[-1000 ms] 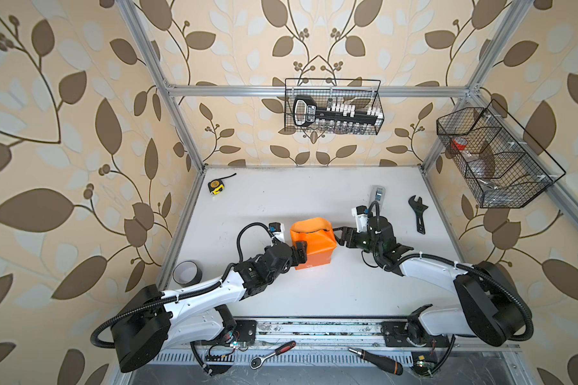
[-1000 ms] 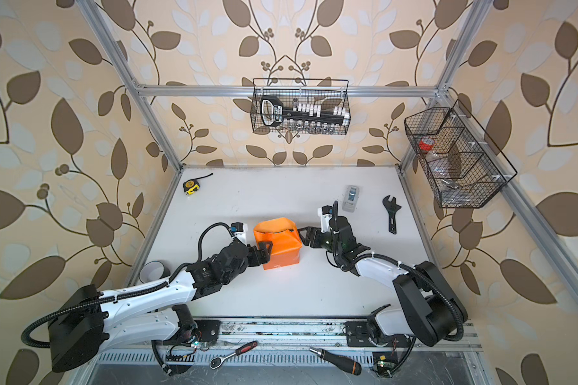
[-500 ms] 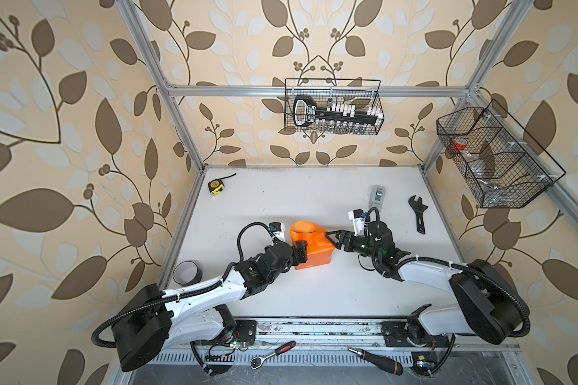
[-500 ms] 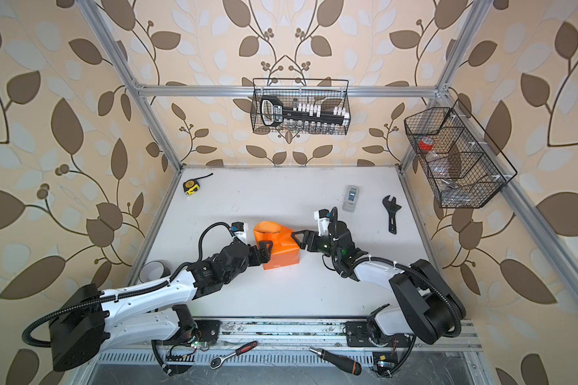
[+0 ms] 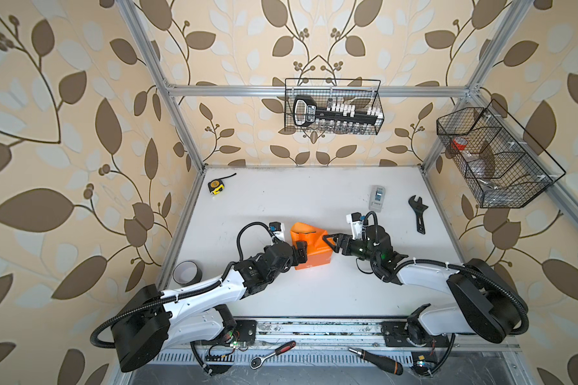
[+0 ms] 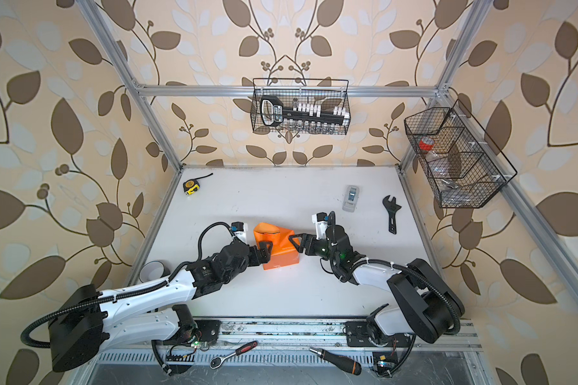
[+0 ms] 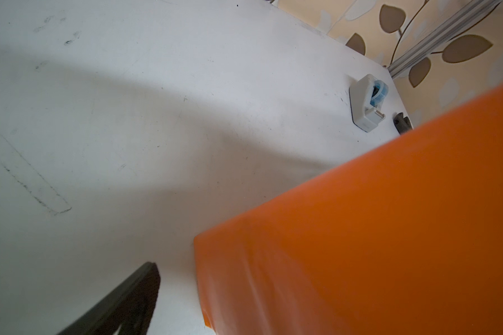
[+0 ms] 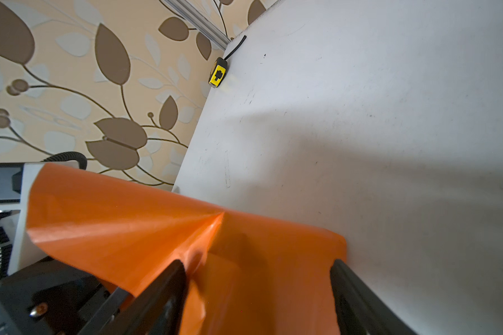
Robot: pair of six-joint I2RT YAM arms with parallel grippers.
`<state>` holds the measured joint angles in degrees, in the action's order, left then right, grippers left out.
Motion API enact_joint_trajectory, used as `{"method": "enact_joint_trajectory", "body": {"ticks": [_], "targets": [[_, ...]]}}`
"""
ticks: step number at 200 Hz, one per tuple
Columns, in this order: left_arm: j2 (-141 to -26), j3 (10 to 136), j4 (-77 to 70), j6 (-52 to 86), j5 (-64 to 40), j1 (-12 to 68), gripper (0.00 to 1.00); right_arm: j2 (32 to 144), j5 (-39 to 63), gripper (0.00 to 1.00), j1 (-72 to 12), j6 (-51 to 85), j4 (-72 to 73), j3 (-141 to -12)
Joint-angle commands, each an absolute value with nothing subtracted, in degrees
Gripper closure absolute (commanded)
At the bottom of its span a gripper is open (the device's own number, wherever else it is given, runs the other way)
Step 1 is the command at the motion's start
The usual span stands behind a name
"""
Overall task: Wrap a gift box in wrapping paper
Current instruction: Fold the seventh fold of the wrapping paper on the gift box.
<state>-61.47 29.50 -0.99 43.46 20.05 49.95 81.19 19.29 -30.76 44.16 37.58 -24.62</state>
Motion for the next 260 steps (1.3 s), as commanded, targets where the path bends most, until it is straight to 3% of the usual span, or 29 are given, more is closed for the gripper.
{"method": "enact_joint_trajectory", "body": {"ticks": [1,50,71,156,202,260], "targets": [[-55.7,31.5,10.5,43.0,21.7,50.3,0.01,83.0,17.3,0.21,-31.2,44.0,35.9,-22.6],[-32.6,22.9,23.2,54.2,27.3,50.2,0.01,83.0,16.8,0.21,-31.2,43.7,36.2,-21.8],[-28.3,19.4,24.1,61.6,30.8,50.1,0.01,83.1,17.0,0.21,-31.3,44.0,36.6,-21.5],[-41.8,8.0,-17.2,72.4,26.6,49.7,0.01,83.2,17.4,0.22,-31.3,44.3,36.7,-21.6],[-40.2,6.9,-20.7,71.4,25.1,49.5,0.01,83.7,17.7,0.22,-31.4,44.2,36.8,-21.9],[-47.7,8.2,-29.1,70.6,17.8,47.8,0.01,84.2,17.9,0.23,-31.6,44.6,37.5,-22.0]]}}
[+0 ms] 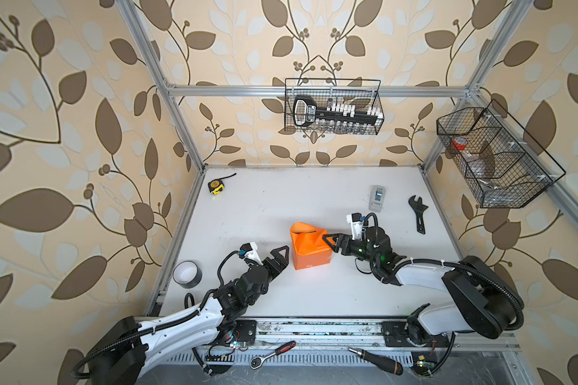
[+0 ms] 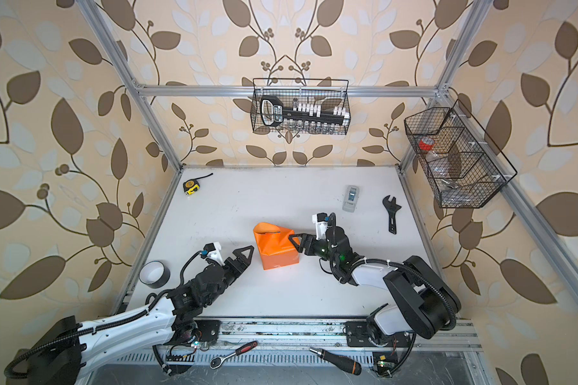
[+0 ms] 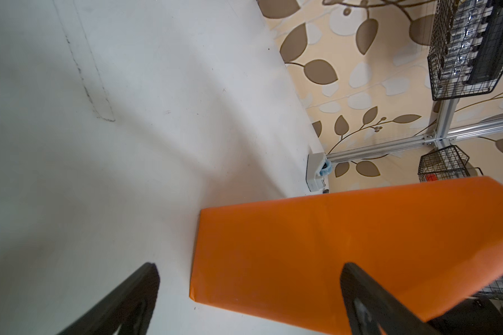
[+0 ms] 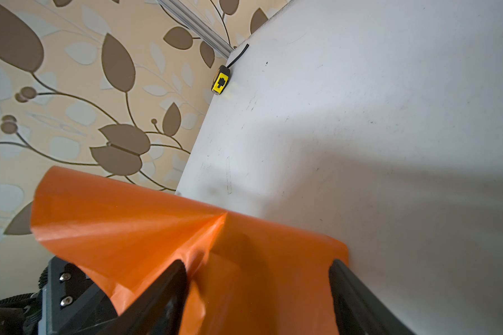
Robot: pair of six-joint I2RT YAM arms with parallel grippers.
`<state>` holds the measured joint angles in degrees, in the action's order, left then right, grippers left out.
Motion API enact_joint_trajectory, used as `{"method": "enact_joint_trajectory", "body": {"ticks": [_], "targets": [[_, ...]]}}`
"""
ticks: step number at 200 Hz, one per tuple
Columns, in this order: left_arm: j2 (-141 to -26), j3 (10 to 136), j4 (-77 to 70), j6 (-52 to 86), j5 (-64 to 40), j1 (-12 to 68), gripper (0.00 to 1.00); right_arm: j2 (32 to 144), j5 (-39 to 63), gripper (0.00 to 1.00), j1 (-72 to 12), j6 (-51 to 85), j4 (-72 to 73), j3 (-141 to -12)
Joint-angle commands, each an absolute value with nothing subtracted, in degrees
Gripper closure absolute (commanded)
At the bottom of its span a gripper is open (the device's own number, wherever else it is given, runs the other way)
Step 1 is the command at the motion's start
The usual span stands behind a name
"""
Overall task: Wrap a gift box in wrapping paper
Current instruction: Fold the seventh fold of the wrapping paper on the gift box.
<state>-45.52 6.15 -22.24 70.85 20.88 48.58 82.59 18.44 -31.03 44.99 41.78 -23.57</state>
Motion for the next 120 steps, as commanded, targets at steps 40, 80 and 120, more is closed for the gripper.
{"method": "enact_joint_trajectory", "body": {"ticks": [40,80,120], "targets": [[-48.8,10.7,-29.7,69.0,17.4,47.6,0.01,84.2,18.0,0.23,-31.6,44.6,37.5,-21.8],[-51.3,13.5,-28.1,68.1,15.3,47.1,0.01,84.4,18.0,0.24,-31.7,44.6,37.5,-22.0],[-55.9,15.4,-27.1,68.0,10.8,47.1,0.01,84.7,18.0,0.24,-31.7,44.6,37.7,-22.0]]}}
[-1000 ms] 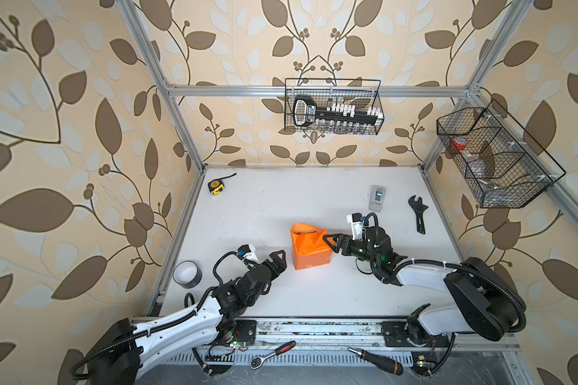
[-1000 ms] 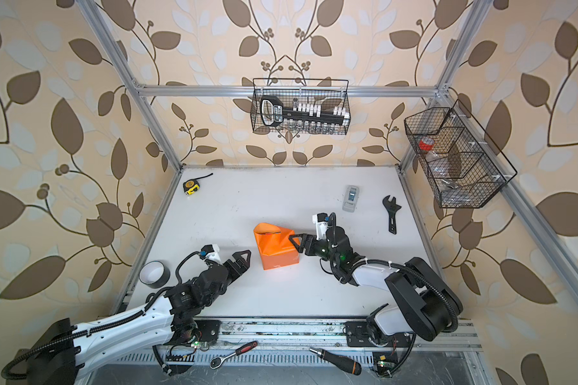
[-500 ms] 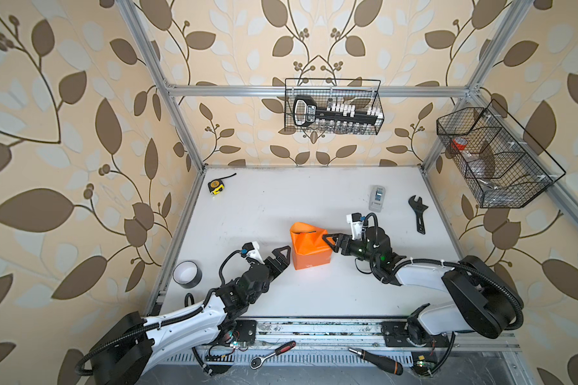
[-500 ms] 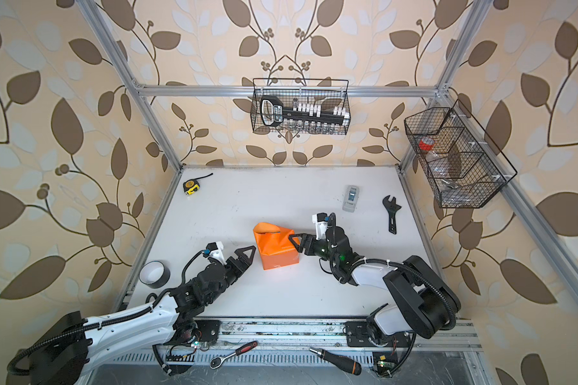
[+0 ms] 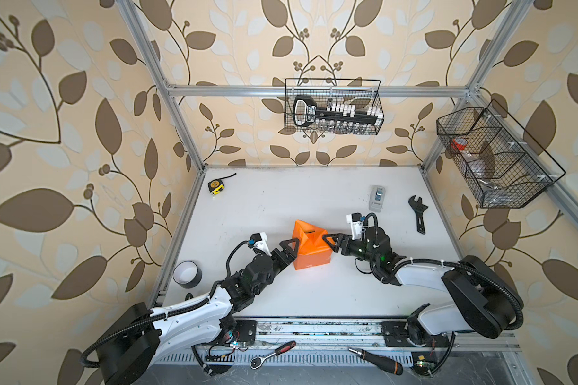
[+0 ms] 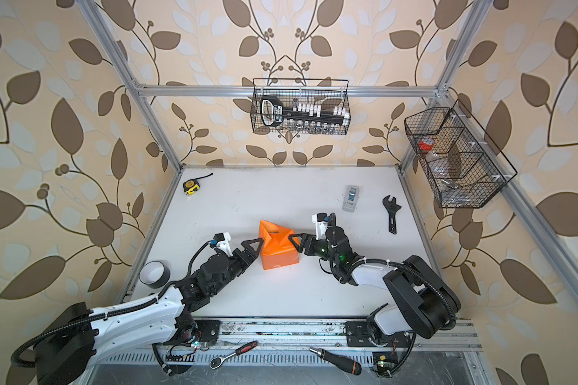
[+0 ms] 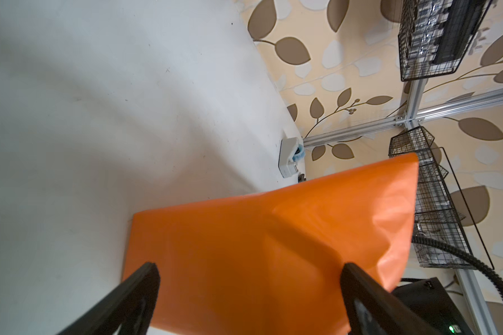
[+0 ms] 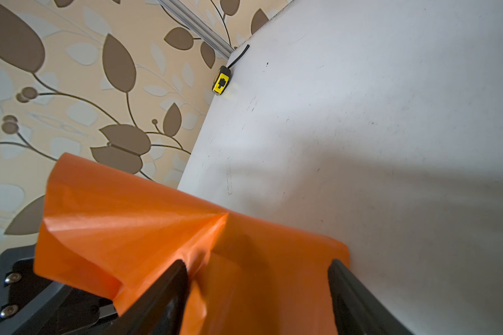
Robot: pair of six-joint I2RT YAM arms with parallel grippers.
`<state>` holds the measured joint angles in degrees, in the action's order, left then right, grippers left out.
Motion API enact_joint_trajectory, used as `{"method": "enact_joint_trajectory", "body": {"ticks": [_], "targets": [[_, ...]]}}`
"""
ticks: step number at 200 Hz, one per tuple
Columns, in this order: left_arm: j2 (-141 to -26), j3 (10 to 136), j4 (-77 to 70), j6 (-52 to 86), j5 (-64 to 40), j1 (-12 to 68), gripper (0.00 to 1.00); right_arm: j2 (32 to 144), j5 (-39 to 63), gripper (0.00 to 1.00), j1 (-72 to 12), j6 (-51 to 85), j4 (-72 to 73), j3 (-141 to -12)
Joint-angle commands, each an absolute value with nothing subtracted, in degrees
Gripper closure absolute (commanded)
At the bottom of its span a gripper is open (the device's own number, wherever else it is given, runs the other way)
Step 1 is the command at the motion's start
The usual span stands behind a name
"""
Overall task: Wrap a gift box in wrapping paper
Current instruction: Fold the seventh fold of the wrapping paper on the gift box.
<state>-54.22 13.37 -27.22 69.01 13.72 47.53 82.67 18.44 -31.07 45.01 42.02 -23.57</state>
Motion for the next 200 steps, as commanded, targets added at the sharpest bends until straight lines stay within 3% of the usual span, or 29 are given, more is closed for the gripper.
{"method": "enact_joint_trajectory", "body": {"ticks": [1,62,94,122,149,200], "targets": [[-56.0,15.4,-27.1,68.1,10.8,47.1,0.01,84.8,18.1,0.24,-31.7,44.7,37.7,-22.0],[-56.6,16.4,-23.7,67.6,9.2,47.0,0.01,85.5,18.5,0.24,-31.6,44.8,38.4,-22.2],[-47.0,15.9,-14.0,67.6,13.9,45.3,0.01,85.3,18.6,0.24,-31.7,44.6,38.2,-22.3],[-41.2,14.7,-10.6,68.5,10.6,38.5,0.01,85.3,18.7,0.24,-31.6,44.6,38.1,-22.2],[-45.3,16.5,-10.4,70.0,5.9,33.4,0.01,85.4,18.7,0.24,-31.7,44.7,38.1,-22.2],[-58.1,21.6,-18.6,70.4,3.1,32.6,0.01,85.5,18.7,0.24,-31.6,44.7,38.0,-22.6]]}}
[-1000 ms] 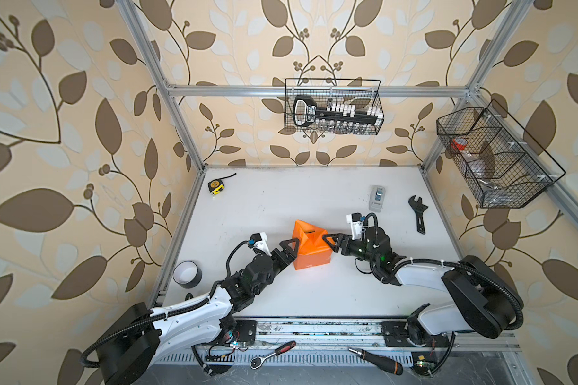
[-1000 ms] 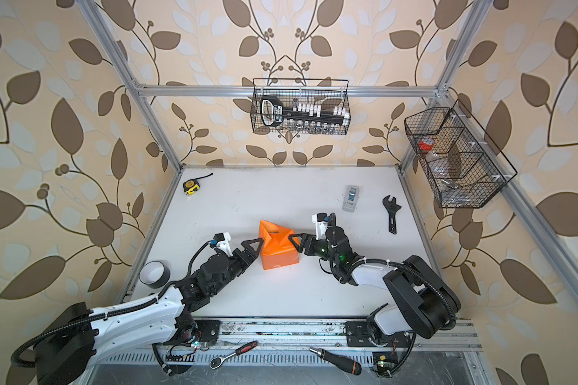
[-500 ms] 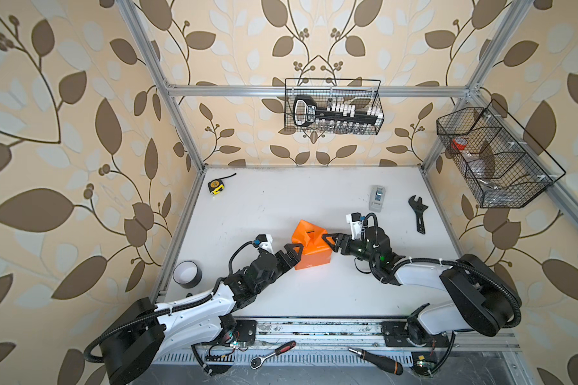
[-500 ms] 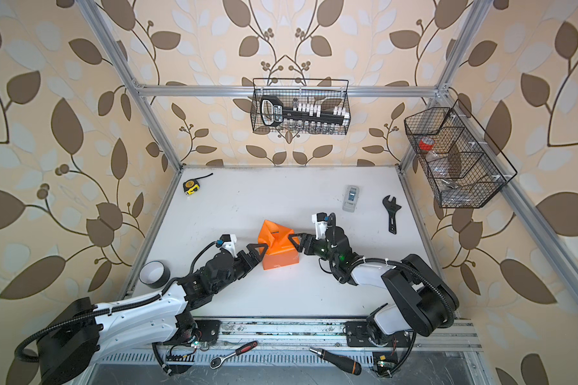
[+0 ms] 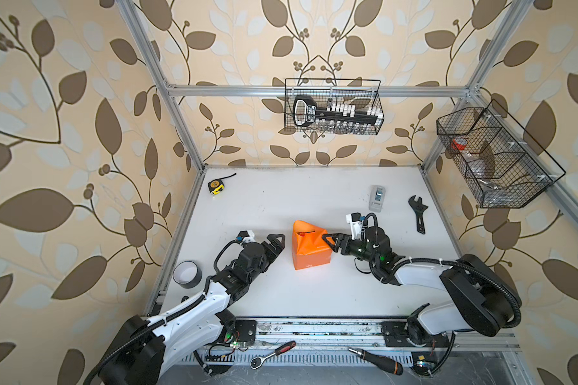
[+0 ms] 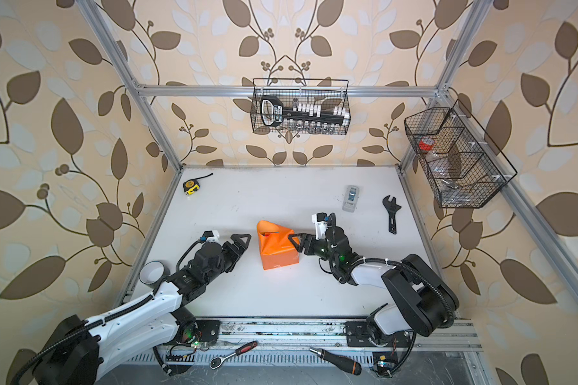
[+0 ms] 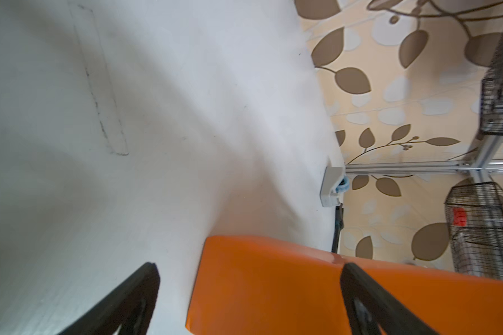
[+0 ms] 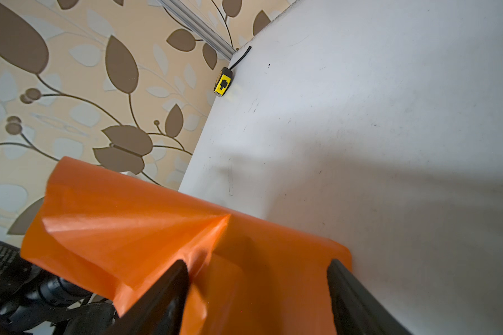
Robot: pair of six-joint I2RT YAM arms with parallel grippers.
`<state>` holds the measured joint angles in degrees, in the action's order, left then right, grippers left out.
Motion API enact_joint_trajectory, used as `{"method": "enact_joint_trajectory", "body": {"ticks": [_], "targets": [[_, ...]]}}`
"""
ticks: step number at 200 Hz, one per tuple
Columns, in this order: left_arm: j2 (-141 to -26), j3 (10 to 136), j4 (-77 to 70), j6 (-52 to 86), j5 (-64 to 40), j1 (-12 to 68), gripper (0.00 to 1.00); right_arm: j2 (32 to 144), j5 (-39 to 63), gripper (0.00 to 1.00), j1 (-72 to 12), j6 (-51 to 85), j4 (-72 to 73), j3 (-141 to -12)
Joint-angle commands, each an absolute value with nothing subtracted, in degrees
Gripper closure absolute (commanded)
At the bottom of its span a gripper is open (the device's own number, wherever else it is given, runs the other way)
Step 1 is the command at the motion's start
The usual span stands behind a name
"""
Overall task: Wrap a gift box in wrapping paper
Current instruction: Fold the seventh fold of the wrapping paper on the gift box.
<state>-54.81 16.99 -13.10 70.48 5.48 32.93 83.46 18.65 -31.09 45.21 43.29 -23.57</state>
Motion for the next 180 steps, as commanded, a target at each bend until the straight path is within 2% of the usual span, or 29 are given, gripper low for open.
{"method": "enact_joint_trajectory", "body": {"ticks": [1,75,180], "targets": [[-58.3,21.6,-18.8,70.3,3.1,32.7,0.01,85.6,18.7,0.24,-31.7,44.7,38.0,-22.6],[-65.5,22.6,-25.3,73.0,-6.1,32.8,0.01,86.6,19.0,0.24,-31.6,45.2,38.9,-22.9],[-62.8,21.3,-20.2,74.1,-4.3,37.1,0.01,88.0,19.4,0.25,-31.7,45.7,40.2,-23.2]]}}
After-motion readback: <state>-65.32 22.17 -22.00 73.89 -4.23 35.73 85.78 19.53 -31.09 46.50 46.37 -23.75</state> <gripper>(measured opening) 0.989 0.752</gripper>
